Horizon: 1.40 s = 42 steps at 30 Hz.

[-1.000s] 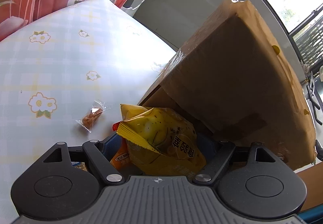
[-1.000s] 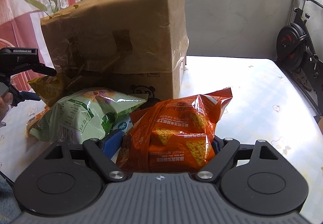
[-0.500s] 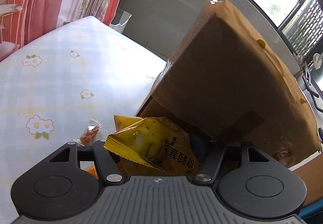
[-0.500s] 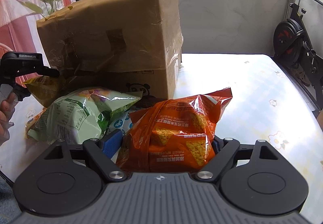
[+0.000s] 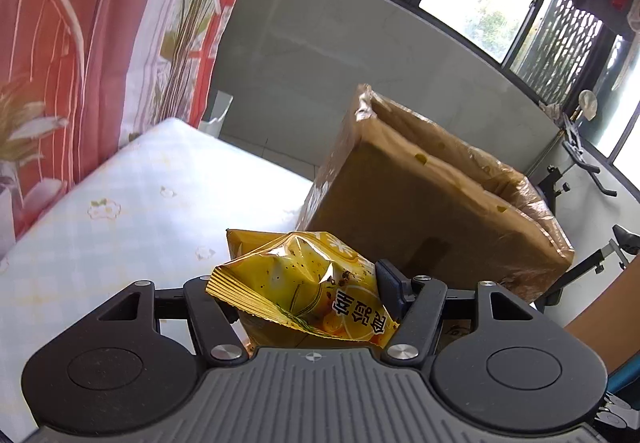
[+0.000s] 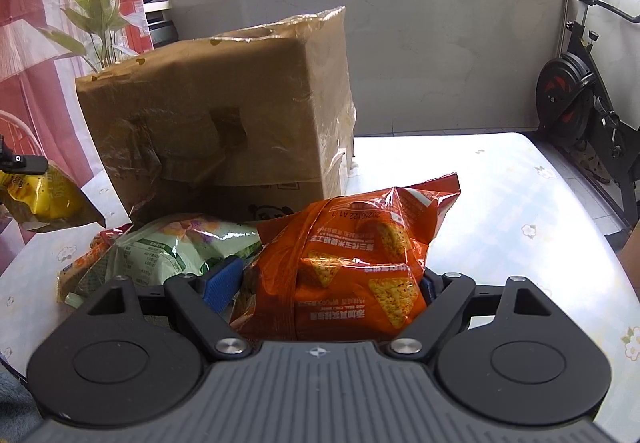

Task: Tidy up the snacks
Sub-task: 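Lower both bags into the box and open both tools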

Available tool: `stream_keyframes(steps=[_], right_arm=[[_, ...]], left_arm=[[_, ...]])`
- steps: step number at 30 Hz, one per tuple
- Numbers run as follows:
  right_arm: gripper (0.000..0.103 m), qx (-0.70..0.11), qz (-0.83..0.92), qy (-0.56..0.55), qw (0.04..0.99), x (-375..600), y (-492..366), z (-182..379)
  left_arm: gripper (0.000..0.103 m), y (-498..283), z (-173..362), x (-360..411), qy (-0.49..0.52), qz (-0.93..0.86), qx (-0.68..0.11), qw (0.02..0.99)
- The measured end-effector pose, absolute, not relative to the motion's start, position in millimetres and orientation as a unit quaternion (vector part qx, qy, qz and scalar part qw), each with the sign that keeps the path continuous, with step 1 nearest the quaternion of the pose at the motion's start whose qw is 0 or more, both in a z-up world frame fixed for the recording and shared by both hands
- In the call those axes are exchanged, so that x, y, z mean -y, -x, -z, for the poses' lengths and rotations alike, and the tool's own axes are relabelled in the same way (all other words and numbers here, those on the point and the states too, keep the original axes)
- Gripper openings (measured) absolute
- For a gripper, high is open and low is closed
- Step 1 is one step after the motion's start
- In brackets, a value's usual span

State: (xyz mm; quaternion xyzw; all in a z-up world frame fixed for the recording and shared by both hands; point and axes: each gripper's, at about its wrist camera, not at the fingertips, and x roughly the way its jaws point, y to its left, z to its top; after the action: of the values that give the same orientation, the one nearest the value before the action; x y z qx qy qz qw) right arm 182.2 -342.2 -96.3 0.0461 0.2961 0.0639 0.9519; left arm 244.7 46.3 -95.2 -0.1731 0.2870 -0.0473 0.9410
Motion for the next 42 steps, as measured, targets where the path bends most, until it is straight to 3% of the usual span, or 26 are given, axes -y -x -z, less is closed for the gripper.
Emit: stream_keyframes(steps=[14, 24, 30, 36, 42], right_arm=[[0.085, -0.180, -0.062, -0.035, 0.981, 353.5, -188.8, 18.9], [0.085, -0.112, -0.106, -0.005, 0.988, 333.0, -247.3, -36.9], [0.085, -0.126, -0.144, 0.003, 0.981, 297.3, -318.7, -33.7], [0.085, -0.193, -0.136, -0.016, 0.972, 278.4, -370.0, -17.0], [0.090, -0.242, -0.155, -0.049, 0.957, 276.6, -390.4, -4.2]], left_arm=[[0.067, -233.2, 1.0, -19.7, 0.119, 0.114, -0.146, 0.975], [0.067, -286.8, -21.6, 22.8, 0.093, 0.151, -0.119, 0.977], [0.067, -347.6, -2.3, 52.2, 0.064, 0.143, -0.156, 0.975], [0.068, -387.4, 21.5, 57.1, 0.045, 0.130, -0.192, 0.972], [0.086, -396.4, 26.1, 45.7, 0.043, 0.128, -0.204, 0.970]])
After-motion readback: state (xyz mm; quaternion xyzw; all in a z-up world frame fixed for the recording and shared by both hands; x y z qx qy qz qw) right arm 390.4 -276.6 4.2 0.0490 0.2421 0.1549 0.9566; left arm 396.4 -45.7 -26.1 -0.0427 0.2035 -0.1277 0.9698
